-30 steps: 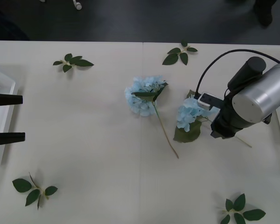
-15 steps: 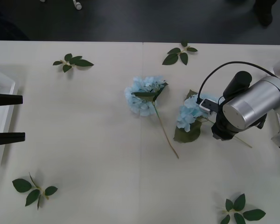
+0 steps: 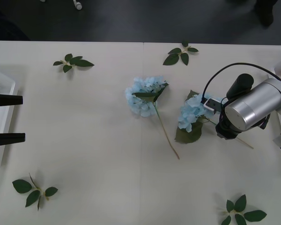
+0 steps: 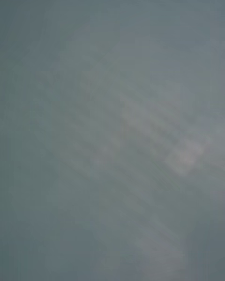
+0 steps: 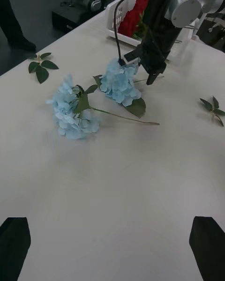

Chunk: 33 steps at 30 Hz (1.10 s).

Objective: Put the red flowers into the right box and the blue flowers into the left box

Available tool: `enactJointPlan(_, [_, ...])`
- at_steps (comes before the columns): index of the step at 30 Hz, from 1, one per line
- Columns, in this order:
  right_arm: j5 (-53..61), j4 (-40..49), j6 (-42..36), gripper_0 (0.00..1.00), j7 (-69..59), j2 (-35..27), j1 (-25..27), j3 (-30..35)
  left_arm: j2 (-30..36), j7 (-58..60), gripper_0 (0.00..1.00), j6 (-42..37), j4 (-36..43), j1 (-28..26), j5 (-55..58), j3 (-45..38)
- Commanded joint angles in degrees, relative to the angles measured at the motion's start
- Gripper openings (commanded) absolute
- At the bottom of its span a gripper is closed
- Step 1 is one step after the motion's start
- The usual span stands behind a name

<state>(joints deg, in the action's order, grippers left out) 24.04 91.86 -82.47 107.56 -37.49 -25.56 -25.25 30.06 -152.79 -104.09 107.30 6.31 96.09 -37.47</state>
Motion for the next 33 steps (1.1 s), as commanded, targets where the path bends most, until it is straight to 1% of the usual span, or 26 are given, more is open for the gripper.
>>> enactJointPlan(1, [-0.2, 0.6, -0.5, 0.85, 0.6, -0.3, -0.1, 1.3, 1.0, -2.2, 1.00, 0.6, 0.7, 0.8, 0.1, -0.7])
enactJointPlan(4, [0.0, 0.7, -1.1, 0.85, 0.2, -0.3, -0.1, 1.4, 1.0, -2.2, 1.00, 0.6, 0.7, 0.8, 0.1, -0.7])
enactJointPlan(12, [-0.1, 3.9, -7.2, 0.85, 0.0, -0.2, 0.2, 4.5, 1.0, -2.2, 1.00, 0.6, 0.7, 0.8, 0.1, -0.7])
enactJointPlan(17, [-0.2, 6.9, -8.1, 0.86, 0.0, -0.4, 1.7, 6.4, 1.0, -2.2, 1.00, 0.6, 0.7, 0.8, 0.1, -0.7])
enactJointPlan(21, [-0.4, 9.5, -9.2, 0.85, 0.3, -1.4, 3.0, 6.6, 1.0, -2.2, 1.00, 0.6, 0.7, 0.8, 0.1, -0.7])
enactJointPlan(27, [-0.5, 12.5, -9.5, 0.86, 0.5, -2.6, 5.4, 6.6, 1.0, -2.2, 1.00, 0.6, 0.7, 0.8, 0.1, -0.7])
enactJointPlan(33, [-1.7, 12.7, -6.4, 0.85, 1.0, -2.7, 7.1, 6.6, 1.0, -2.2, 1.00, 0.6, 0.7, 0.8, 0.1, -0.7])
